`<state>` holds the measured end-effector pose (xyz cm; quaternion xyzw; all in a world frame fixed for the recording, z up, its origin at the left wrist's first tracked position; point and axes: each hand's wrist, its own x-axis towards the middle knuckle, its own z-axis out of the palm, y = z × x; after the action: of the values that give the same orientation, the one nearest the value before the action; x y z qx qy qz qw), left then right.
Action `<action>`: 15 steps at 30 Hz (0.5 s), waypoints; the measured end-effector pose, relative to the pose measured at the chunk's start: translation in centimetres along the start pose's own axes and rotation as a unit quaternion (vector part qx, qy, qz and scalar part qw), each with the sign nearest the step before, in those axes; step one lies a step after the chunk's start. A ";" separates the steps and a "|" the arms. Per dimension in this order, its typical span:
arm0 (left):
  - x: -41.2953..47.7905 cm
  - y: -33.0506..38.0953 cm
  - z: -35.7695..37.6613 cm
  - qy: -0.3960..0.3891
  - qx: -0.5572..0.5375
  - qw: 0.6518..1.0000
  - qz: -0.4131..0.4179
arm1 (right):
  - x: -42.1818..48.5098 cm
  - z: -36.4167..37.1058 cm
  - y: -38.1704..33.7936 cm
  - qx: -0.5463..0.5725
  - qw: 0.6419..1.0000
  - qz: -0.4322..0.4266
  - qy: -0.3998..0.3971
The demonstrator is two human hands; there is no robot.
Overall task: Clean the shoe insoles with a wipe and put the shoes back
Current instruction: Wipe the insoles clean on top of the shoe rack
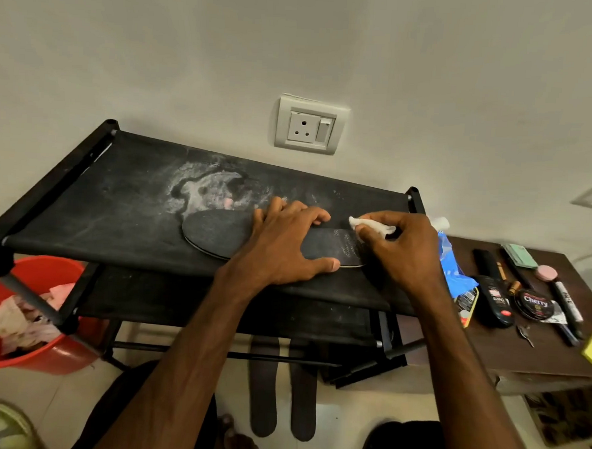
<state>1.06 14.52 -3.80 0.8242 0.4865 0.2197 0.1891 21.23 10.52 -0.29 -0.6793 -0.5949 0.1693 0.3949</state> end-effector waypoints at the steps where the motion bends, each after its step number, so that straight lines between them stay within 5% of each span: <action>1: 0.1 0.2 0.1 0.000 0.003 1.000 0.002 | 0.0 0.0 0.1 0.000 1.000 0.001 -0.007; 15: 0.2 -0.7 -0.7 -0.063 0.025 0.998 -0.008 | -0.4 0.3 -0.6 -0.104 0.980 -0.033 -0.167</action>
<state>0.30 15.08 -3.52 0.8368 0.4857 0.1534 0.2008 20.55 10.20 -0.13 -0.6592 -0.6887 0.2041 0.2226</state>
